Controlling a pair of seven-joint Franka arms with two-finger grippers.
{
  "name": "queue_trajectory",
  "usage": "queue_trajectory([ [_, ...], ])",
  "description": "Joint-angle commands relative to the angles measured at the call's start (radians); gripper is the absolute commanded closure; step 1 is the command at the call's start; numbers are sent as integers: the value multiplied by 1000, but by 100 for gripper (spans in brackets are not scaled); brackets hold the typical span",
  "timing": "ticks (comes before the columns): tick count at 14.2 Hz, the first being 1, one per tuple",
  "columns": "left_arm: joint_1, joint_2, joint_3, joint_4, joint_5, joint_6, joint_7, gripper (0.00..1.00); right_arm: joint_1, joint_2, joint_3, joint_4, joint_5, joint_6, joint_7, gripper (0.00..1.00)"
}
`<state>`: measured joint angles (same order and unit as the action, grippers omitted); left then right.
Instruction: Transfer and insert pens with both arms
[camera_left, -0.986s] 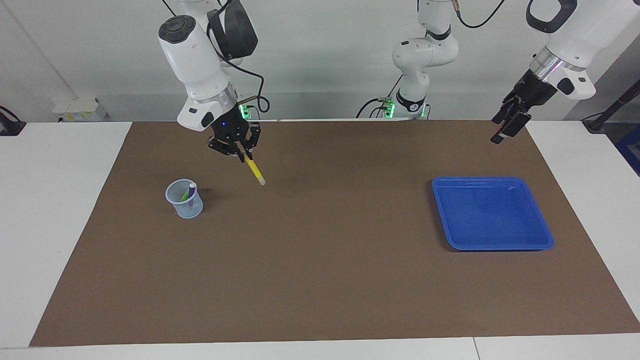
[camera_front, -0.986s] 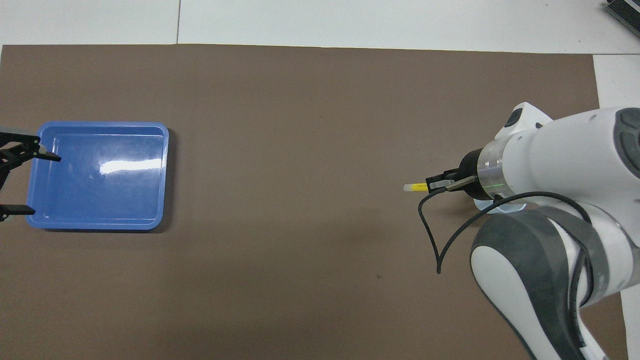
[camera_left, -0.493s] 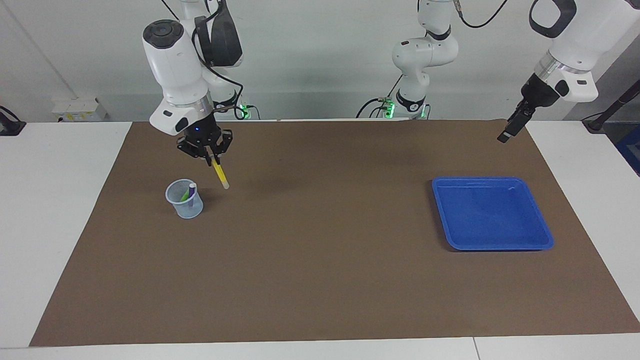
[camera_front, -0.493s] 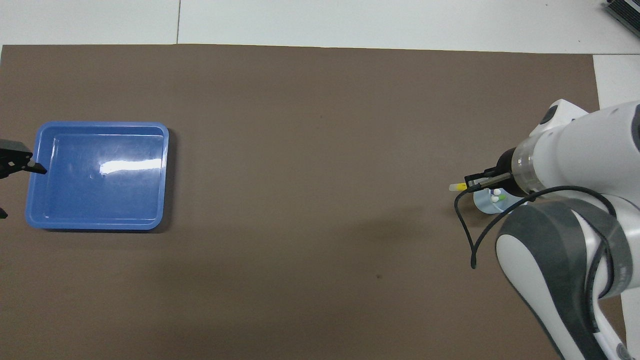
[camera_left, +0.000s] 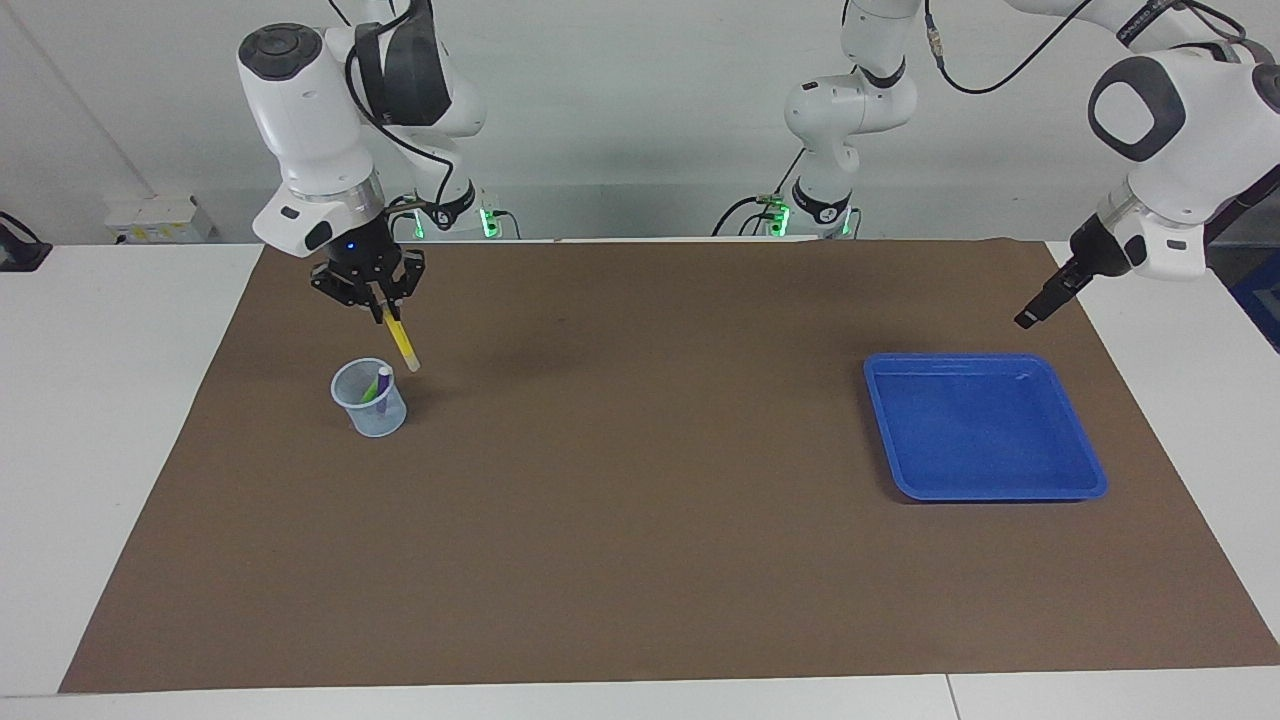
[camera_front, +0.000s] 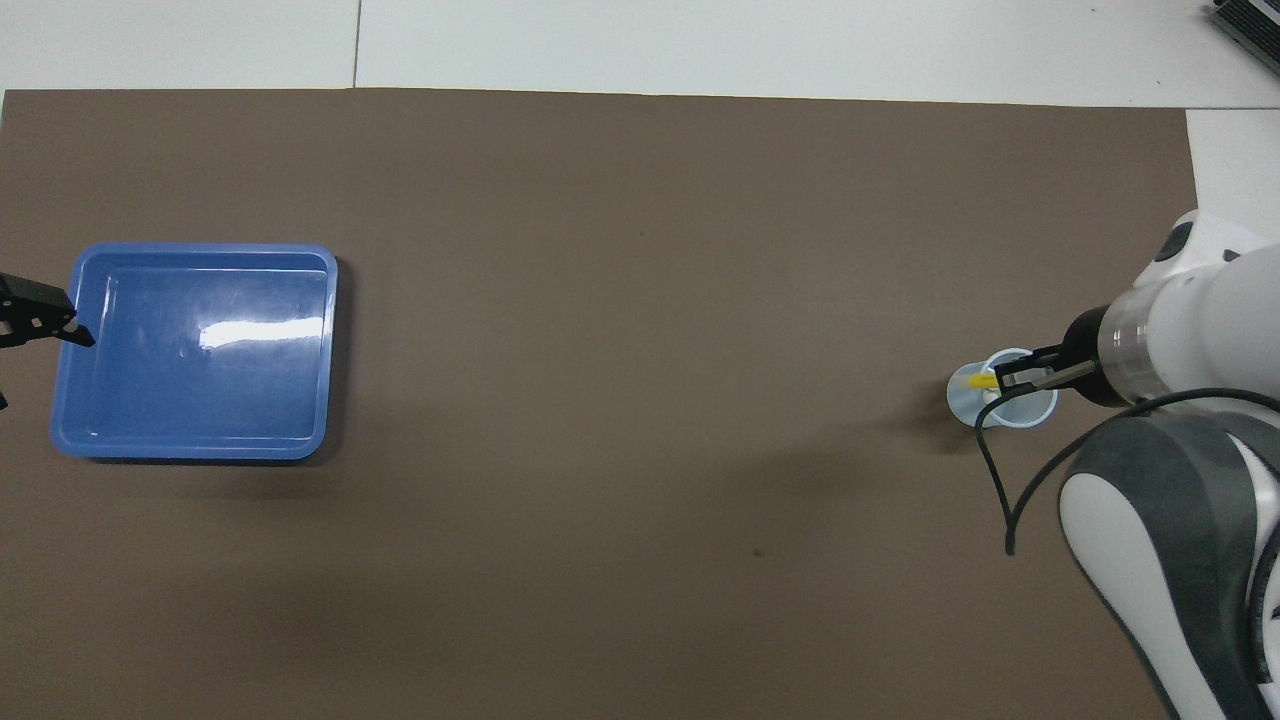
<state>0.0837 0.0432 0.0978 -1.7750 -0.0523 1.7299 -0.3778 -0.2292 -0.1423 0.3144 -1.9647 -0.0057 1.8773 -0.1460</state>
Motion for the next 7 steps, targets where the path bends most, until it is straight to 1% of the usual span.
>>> queue_trajectory([
  [1,-35,26,29,-46,32,100,33,0,-47,-37,12,-32,-25,0,-53,100],
  [4,-91,32,78,-49,31,141,16,0,-81,-37,12,-34,-39,5,-101,100],
  [7,-125,26,76,-58,31,113,51,0,-105,-37,12,-45,-40,19,-122,100],
])
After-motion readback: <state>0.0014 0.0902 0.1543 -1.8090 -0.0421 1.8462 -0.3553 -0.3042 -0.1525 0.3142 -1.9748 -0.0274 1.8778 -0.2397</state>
